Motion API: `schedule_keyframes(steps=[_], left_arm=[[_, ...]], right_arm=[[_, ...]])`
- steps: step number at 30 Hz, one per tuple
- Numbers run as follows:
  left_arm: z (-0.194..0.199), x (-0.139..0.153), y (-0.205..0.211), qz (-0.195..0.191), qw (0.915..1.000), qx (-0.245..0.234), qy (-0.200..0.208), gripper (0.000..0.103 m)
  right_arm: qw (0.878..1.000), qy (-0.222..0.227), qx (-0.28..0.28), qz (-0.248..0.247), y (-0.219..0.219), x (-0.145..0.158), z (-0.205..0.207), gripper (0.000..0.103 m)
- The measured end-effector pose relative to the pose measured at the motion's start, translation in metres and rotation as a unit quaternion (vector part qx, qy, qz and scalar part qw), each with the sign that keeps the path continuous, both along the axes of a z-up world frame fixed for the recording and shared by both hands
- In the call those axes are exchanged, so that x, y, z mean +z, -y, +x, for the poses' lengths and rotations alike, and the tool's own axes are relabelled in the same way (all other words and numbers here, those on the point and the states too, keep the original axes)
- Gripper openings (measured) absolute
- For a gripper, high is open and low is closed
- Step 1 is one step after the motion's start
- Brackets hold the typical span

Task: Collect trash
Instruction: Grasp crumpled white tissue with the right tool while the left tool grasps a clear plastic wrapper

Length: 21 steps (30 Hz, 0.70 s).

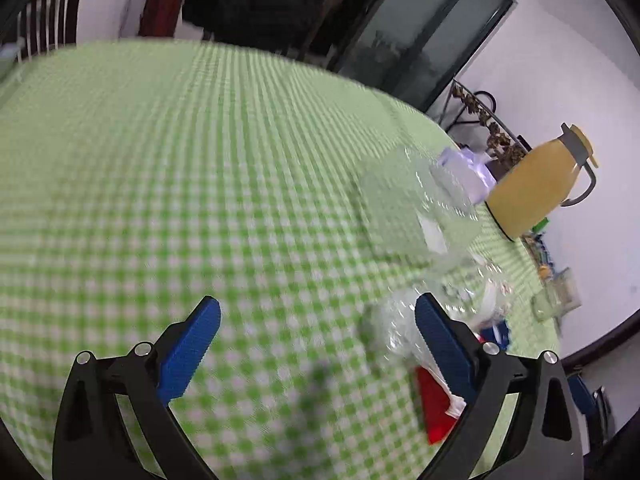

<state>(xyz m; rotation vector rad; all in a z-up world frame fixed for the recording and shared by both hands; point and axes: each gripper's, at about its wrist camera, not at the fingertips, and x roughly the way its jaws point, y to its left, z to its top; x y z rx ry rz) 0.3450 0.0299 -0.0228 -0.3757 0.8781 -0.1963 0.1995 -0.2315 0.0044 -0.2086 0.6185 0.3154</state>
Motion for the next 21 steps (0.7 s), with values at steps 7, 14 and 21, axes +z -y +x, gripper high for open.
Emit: schedule_keyframes(steps=[7,14,21], left_arm=[[0.003,-0.008,-0.009,0.037,0.9992,0.015,-0.002,0.094],[0.010,-0.005,0.006,0.025,0.9996,-0.010,0.003,0.094],[0.008,-0.003,0.032,0.027,0.9979,-0.043,0.039,0.094]], right_arm=[[0.996,-0.082,0.019,-0.025,-0.050,-0.039,0.059,0.039],[0.998,-0.065,0.001,-0.011,-0.043,-0.026,0.050,0.009],[0.999,-0.002,-0.041,0.019,0.014,0.017,-0.001,0.009]])
